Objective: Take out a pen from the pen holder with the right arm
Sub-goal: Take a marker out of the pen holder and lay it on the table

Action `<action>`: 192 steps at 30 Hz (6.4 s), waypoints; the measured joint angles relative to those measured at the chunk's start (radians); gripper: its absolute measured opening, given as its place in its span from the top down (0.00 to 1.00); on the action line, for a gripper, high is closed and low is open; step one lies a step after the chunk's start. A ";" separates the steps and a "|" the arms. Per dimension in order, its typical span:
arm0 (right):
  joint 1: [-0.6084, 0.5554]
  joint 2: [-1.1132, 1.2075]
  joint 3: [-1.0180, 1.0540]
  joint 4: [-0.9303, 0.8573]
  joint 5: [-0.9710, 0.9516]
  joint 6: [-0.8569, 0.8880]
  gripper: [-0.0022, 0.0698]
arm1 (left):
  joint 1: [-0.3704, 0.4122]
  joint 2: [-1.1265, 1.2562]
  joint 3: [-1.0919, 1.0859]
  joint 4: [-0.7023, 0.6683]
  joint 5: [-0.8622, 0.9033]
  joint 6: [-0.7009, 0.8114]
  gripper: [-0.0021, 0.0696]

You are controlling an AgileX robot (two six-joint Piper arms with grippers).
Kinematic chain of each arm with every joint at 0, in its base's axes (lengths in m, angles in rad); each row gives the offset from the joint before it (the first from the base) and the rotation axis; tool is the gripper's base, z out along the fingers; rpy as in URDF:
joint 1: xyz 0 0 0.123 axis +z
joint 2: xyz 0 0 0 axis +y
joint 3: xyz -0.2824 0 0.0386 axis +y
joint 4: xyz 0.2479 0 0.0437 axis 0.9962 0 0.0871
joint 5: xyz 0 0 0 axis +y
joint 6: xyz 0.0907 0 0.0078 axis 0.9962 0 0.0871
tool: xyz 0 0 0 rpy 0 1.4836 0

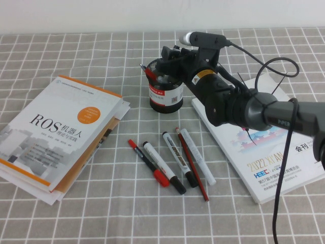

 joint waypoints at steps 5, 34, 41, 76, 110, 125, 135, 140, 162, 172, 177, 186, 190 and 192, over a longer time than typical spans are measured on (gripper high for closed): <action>0.000 0.000 0.000 -0.004 0.000 0.000 0.53 | 0.000 0.000 0.000 0.000 0.000 0.000 0.98; 0.000 0.000 -0.002 -0.006 0.000 0.007 0.83 | 0.000 0.000 0.000 0.000 0.000 0.000 0.98; 0.000 0.000 -0.004 -0.006 0.009 0.007 0.84 | 0.000 0.000 0.000 0.000 0.000 0.000 0.98; 0.002 -0.600 -0.004 -0.301 0.725 -0.078 0.84 | 0.000 0.000 0.000 0.000 0.000 0.000 0.98; -0.053 -0.205 -0.004 -0.062 1.289 -0.280 0.84 | 0.000 0.000 0.000 0.000 0.000 0.000 0.98; -0.060 -0.160 -0.004 -0.009 1.195 -0.288 0.75 | 0.000 0.000 0.000 0.000 0.000 0.000 0.98; -0.060 -0.210 0.031 -0.009 1.196 -0.288 0.52 | 0.000 0.000 0.000 0.000 0.000 0.000 0.98; -0.058 -0.441 0.200 -0.012 1.155 -0.288 0.66 | 0.000 0.000 0.000 0.000 0.000 0.000 0.98; -0.057 -1.398 0.628 -0.052 1.541 -0.288 0.99 | 0.000 0.000 0.000 0.000 0.000 0.000 0.98; -0.076 -1.423 0.724 -0.193 1.461 -0.288 0.99 | 0.000 0.000 0.000 0.000 0.000 0.000 0.98; -0.234 -1.541 0.993 -0.133 1.101 -0.288 0.99 | 0.000 0.000 0.000 0.000 0.000 0.000 0.98; -0.471 -1.896 1.559 -0.047 0.570 -0.288 0.99 | 0.000 0.000 0.000 0.000 0.000 0.000 0.98; -0.502 -2.041 1.642 -0.043 0.529 -0.288 0.99 | 0.000 0.000 0.000 0.000 0.000 0.000 0.98; -0.508 -2.088 1.644 -0.043 0.551 -0.288 0.99 | 0.000 0.000 0.000 0.000 0.000 0.000 0.98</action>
